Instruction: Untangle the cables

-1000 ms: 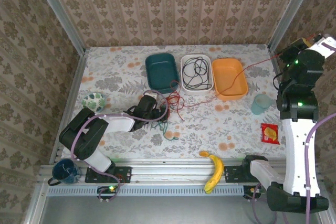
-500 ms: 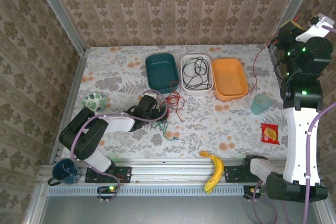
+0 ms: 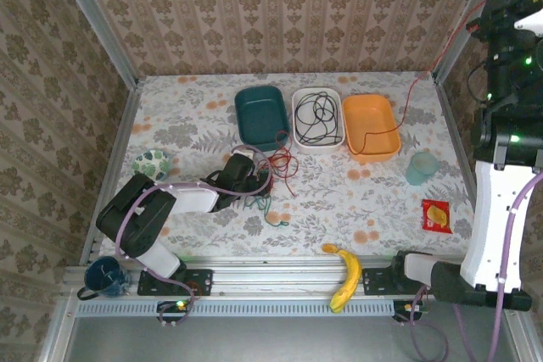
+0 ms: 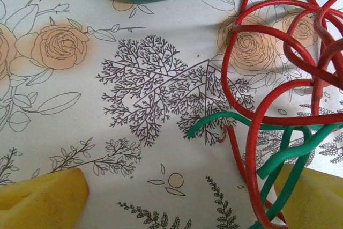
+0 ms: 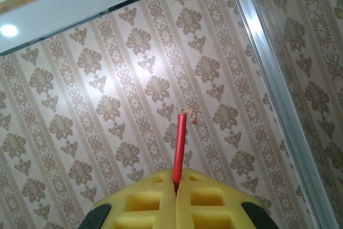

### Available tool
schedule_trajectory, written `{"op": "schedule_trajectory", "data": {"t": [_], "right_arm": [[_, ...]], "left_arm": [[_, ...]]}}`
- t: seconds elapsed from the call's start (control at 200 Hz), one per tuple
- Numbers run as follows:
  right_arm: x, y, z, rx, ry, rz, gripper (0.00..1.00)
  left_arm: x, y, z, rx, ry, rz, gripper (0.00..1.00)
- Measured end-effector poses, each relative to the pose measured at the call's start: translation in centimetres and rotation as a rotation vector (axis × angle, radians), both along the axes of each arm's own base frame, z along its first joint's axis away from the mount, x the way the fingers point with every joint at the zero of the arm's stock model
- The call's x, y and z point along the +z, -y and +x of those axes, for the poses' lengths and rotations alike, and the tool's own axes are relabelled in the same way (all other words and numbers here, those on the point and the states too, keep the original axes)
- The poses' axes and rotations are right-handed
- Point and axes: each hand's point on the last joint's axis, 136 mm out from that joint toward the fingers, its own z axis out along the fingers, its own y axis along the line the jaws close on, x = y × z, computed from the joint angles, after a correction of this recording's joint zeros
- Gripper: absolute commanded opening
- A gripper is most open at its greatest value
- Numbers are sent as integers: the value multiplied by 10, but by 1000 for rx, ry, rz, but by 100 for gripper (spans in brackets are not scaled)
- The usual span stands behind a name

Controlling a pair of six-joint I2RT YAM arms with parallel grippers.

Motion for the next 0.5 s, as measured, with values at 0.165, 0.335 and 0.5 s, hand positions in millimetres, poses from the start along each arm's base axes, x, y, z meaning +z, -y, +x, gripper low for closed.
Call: {"op": "schedule_trajectory", "data": {"t": [0.165, 0.335, 0.5], "right_arm": [[7, 6, 28, 2, -6, 11, 0], [14, 9, 49, 9, -13, 26, 0], [37, 9, 50, 11, 34, 17, 0]], "left_arm": [[0, 0, 0, 1, 3, 6, 93], [0, 1, 0, 1, 4, 5, 93], [0, 1, 1, 4, 4, 10, 93]]}}
